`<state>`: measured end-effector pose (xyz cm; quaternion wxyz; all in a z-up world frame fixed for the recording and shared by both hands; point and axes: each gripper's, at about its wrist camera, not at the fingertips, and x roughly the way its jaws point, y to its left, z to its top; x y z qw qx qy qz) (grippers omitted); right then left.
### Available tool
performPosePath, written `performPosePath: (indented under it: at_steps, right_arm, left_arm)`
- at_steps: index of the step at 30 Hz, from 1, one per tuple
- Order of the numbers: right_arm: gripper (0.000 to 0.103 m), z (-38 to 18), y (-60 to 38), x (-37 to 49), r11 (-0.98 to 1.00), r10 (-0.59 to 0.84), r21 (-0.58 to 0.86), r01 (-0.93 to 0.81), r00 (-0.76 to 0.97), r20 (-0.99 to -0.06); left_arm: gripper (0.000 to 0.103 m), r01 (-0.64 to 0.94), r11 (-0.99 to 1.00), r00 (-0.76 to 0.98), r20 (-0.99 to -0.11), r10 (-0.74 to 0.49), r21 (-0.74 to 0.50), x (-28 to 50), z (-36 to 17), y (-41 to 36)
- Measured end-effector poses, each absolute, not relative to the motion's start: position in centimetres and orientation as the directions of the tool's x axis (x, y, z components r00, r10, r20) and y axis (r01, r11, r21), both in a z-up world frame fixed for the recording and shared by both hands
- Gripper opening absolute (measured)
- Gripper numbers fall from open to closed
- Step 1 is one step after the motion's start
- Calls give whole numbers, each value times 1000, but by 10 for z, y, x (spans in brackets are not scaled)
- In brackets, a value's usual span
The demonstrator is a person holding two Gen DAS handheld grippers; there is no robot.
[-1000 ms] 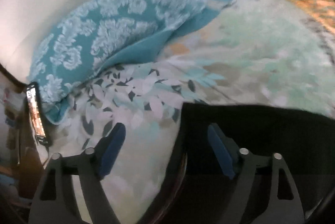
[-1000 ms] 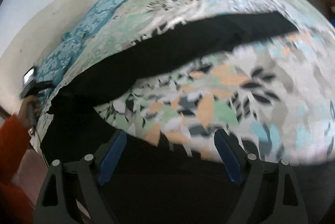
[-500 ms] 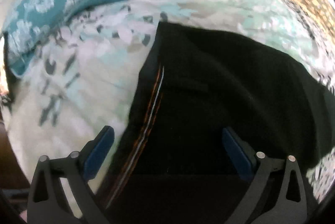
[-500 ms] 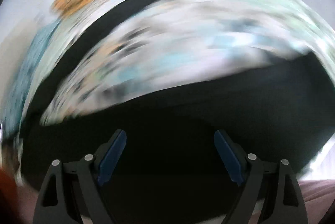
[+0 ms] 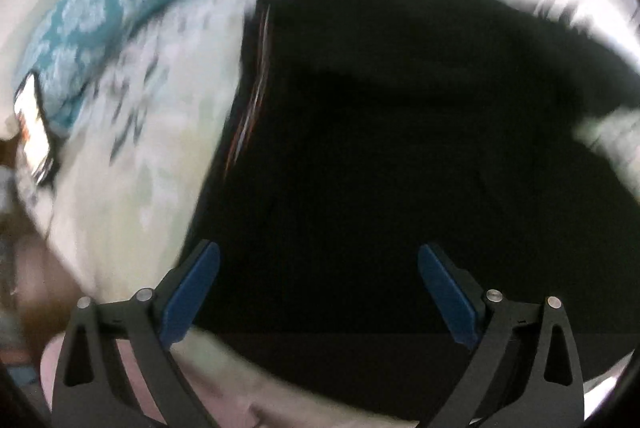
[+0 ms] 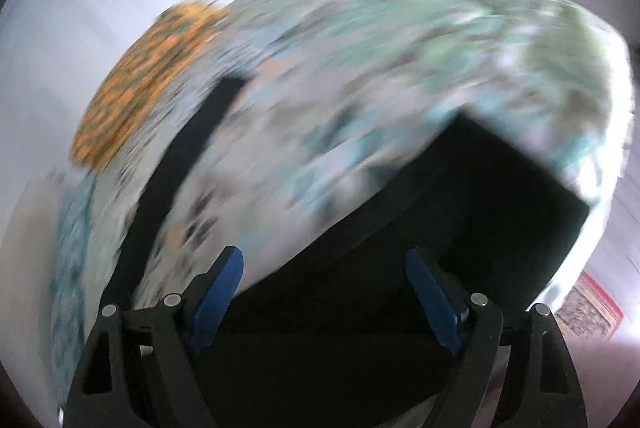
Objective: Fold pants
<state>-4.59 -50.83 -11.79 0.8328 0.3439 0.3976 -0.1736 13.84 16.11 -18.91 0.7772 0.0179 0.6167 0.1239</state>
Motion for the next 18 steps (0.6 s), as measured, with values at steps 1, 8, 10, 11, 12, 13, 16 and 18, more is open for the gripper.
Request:
performPosePath:
  at_steps: [1, 8, 10, 11, 12, 13, 16, 18]
  right_arm:
    - [85, -119, -491, -43, 727, 1, 428, 536, 624, -782]
    - [86, -149, -373, -18, 914, 128, 300, 272, 508, -852]
    - [86, -154, -360, -11, 940, 118, 256, 225, 489, -864]
    - [86, -158, -357, -7, 950, 109, 233, 207, 479, -871]
    - [86, -162, -355, -3, 956, 106, 220, 195, 470, -877]
    - [86, -165, -350, -2, 959, 103, 212, 190, 460, -882]
    - [93, -168, -348, -5, 961, 106, 210, 182, 457, -883]
    - [97, -169, -346, -7, 963, 108, 207, 172, 458, -882]
  left_arm:
    - [101, -203, 966, 192, -961, 199, 159, 133, -192, 169]
    - [100, -414, 910, 261, -955, 144, 24, 105, -167, 226]
    - [100, -500, 859, 374, -922, 104, -106, 95, -150, 251]
    - [100, -546, 824, 428, -896, 118, -152, 88, -141, 265]
    - [100, -581, 795, 456, -879, 139, -176, 83, -136, 276]
    - [100, -618, 759, 476, -866, 152, -206, 78, -133, 287]
    - [100, -646, 711, 486, -868, 100, -280, 75, -139, 300]
    - [100, -635, 717, 493, -865, 90, -287, 80, -140, 290]
